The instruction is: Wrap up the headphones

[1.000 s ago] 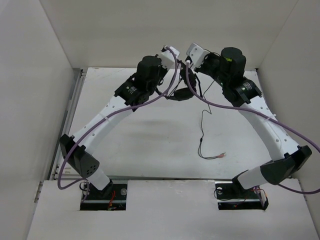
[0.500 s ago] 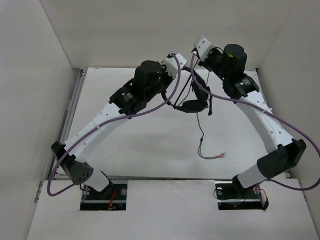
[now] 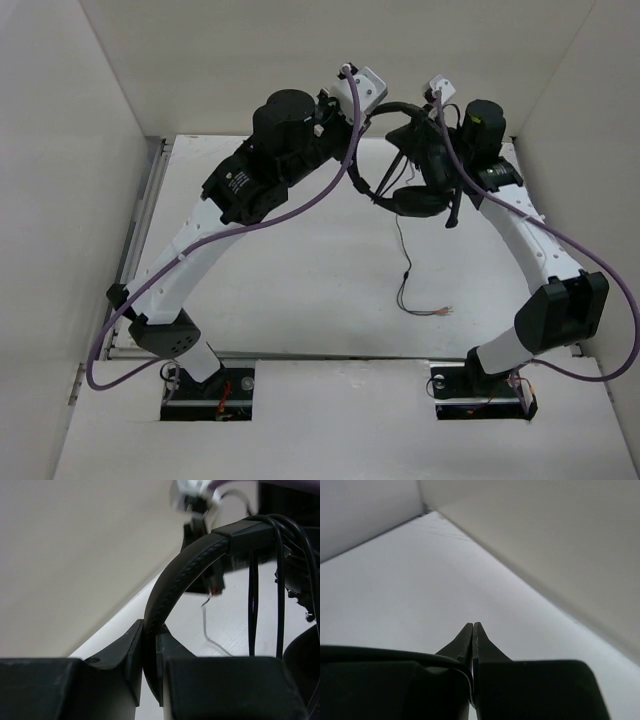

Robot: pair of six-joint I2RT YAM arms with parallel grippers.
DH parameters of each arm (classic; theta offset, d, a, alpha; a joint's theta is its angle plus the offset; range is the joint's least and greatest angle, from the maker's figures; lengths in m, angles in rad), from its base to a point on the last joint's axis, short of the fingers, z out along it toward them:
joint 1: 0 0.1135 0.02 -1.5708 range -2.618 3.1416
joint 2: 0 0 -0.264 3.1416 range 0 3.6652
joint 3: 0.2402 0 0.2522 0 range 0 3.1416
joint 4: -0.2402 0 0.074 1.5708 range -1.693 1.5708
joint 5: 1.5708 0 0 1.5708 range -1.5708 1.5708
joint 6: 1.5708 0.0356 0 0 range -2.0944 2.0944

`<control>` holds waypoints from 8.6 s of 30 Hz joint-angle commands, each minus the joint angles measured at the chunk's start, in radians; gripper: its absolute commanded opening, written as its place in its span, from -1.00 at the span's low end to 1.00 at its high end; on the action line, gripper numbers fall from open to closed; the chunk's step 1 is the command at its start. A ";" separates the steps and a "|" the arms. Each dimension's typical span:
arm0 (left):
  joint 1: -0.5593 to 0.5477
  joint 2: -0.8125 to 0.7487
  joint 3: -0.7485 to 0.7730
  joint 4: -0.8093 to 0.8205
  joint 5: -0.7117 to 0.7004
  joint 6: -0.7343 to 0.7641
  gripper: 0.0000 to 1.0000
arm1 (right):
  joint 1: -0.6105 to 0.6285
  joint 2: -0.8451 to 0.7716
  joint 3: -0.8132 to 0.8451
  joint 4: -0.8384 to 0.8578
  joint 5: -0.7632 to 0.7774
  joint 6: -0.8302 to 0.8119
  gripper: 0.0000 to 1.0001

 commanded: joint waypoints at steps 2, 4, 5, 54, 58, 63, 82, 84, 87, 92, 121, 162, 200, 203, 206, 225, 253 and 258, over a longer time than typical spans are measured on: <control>-0.020 0.035 0.183 0.022 0.074 -0.105 -1.00 | 0.026 0.009 -0.091 0.234 -0.261 0.351 -0.83; -0.011 0.057 0.234 0.019 0.077 -0.126 -1.00 | 0.032 0.012 -0.142 0.338 -0.311 0.460 -0.76; -0.006 0.064 0.254 0.019 0.078 -0.132 -1.00 | 0.034 0.013 -0.171 0.398 -0.329 0.522 -0.71; 0.300 0.204 0.400 0.314 -0.426 -0.079 -1.00 | 0.403 -0.014 -0.460 0.569 -0.391 0.622 -1.00; 0.314 0.177 0.250 0.436 -0.494 0.044 -1.00 | 0.403 -0.053 -0.325 0.278 -0.362 0.417 -1.00; 0.337 0.135 0.060 0.519 -0.523 0.144 -1.00 | 0.362 -0.090 -0.084 -0.099 -0.231 0.101 -1.00; 0.202 -0.027 -0.344 0.442 -0.440 0.274 -1.00 | 0.339 -0.080 0.157 -0.286 0.763 -1.036 -0.95; 0.186 -0.040 -0.343 0.410 -0.423 0.265 -1.00 | 0.320 -0.076 0.136 -0.202 0.787 -1.067 -0.94; 0.158 -0.055 -0.344 0.365 -0.383 0.240 -1.00 | 0.305 -0.064 0.131 -0.116 0.792 -1.052 -0.92; 0.121 -0.054 -0.315 0.237 -0.279 0.167 -1.00 | 0.310 -0.031 0.142 -0.007 0.789 -1.042 -0.93; 0.150 -0.037 -0.162 -0.032 0.028 -0.089 -1.00 | 0.228 -0.002 0.136 0.044 0.581 -0.688 -0.82; 0.239 0.121 0.467 -0.069 0.195 -0.290 -1.00 | 0.181 0.036 -0.462 0.788 -0.322 0.777 -0.32; 0.377 0.071 0.018 0.335 -0.434 0.016 -1.00 | 0.476 -0.076 0.082 -0.278 0.468 -0.627 -1.00; 0.383 0.058 -0.010 0.335 -0.432 0.018 -1.00 | 0.425 -0.093 0.145 -0.295 0.516 -0.679 -1.00; 0.383 0.055 -0.025 0.327 -0.429 0.024 -1.00 | 0.393 -0.102 0.188 -0.295 0.563 -0.737 -1.00; 0.261 0.011 -0.174 0.322 -0.396 0.079 -1.00 | 0.368 -0.090 0.216 -0.063 0.725 -0.970 -1.00; 0.219 -0.032 -0.269 0.252 -0.307 0.058 -1.00 | 0.297 -0.071 0.194 0.162 0.774 -1.033 -1.00; 0.179 -0.035 -0.278 0.218 -0.259 0.053 -1.00 | 0.297 -0.053 0.216 0.152 0.739 -1.000 -0.96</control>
